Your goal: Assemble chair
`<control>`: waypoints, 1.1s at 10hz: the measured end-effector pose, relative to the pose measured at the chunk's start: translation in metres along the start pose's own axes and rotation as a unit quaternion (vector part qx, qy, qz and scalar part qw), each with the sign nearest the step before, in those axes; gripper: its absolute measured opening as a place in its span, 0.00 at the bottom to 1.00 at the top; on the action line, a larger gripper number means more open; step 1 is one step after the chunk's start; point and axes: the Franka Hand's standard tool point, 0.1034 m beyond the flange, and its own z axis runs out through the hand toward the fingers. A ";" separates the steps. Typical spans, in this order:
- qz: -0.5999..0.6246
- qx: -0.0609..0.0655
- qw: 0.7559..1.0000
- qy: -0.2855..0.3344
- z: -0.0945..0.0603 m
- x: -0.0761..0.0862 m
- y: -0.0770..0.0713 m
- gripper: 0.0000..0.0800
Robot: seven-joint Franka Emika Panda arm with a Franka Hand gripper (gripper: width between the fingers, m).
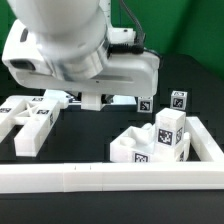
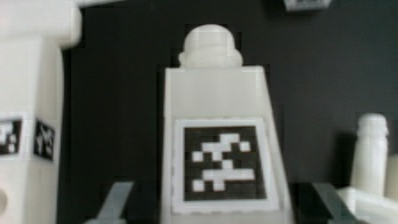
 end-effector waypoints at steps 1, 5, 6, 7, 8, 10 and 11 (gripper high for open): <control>-0.003 0.002 0.999 0.033 -0.011 0.007 -0.003 0.36; -0.007 0.009 0.986 0.169 -0.032 0.015 -0.011 0.36; -0.008 0.010 0.977 0.214 -0.038 0.023 -0.012 0.36; -0.010 0.009 0.966 0.260 -0.039 0.026 -0.013 0.36; -0.013 0.006 0.958 0.287 -0.039 0.026 -0.017 0.36; -0.023 0.009 0.937 0.348 -0.064 0.029 -0.029 0.36; -0.025 0.010 0.928 0.372 -0.069 0.029 -0.031 0.36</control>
Offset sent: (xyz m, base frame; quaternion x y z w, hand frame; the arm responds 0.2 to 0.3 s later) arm 0.0000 0.0000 0.0000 0.0000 0.1938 0.0000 0.9810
